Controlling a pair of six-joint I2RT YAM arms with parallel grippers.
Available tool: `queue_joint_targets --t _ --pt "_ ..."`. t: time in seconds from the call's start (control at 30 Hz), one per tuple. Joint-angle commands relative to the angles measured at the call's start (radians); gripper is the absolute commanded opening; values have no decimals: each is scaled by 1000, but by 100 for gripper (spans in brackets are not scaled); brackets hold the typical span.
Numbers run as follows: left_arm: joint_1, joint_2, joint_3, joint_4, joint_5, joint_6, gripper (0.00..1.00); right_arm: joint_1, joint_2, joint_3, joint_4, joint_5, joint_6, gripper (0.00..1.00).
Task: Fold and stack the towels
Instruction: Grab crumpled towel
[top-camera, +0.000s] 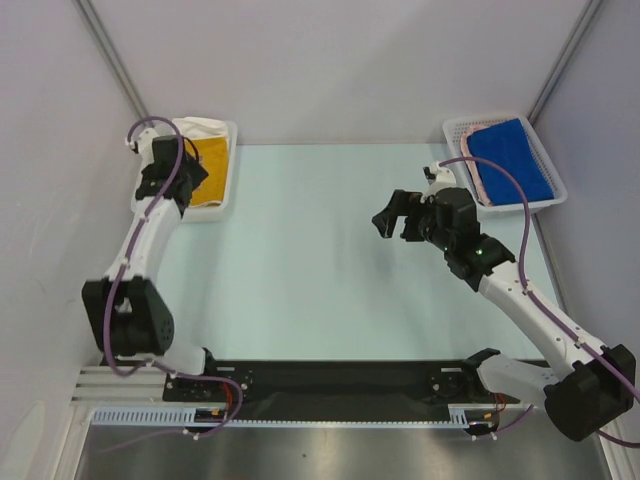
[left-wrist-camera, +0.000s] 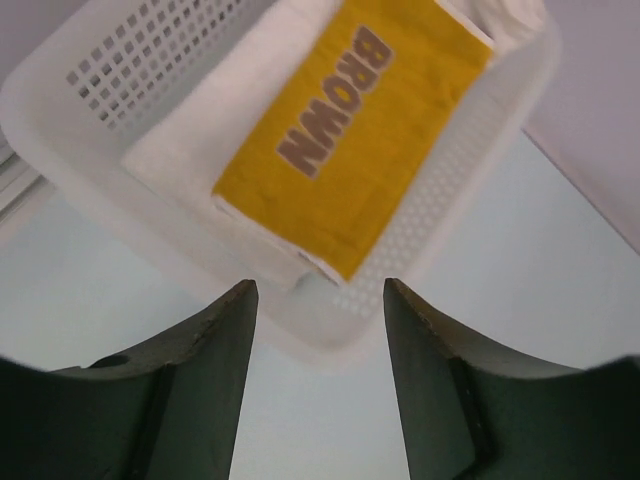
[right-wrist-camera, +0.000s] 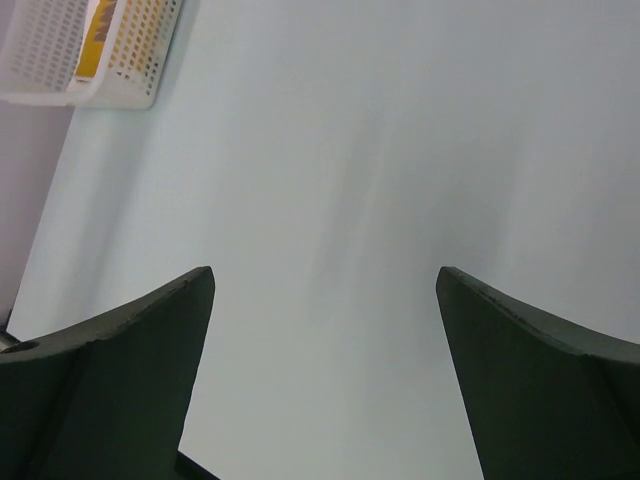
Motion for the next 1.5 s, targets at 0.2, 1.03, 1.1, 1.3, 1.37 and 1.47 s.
queue_joint_targets --t 0.2,1.03,1.1,1.3,1.37,1.47 --pt "93 484 375 -70 6 13 54 -22 5 21 38 -99 6 100" --pt "108 791 713 -176 184 39 0 -53 0 -4 64 -158 14 99" --pt "108 731 725 -168 176 50 0 -54 -1 -4 62 -160 14 99" --pt "105 585 777 -147 198 73 0 -56 -1 -4 67 -165 12 98" --pt "83 548 779 -127 225 94 0 -56 0 -7 73 -166 12 98" --pt "21 463 774 -107 204 145 0 -59 6 -9 76 -157 11 98"
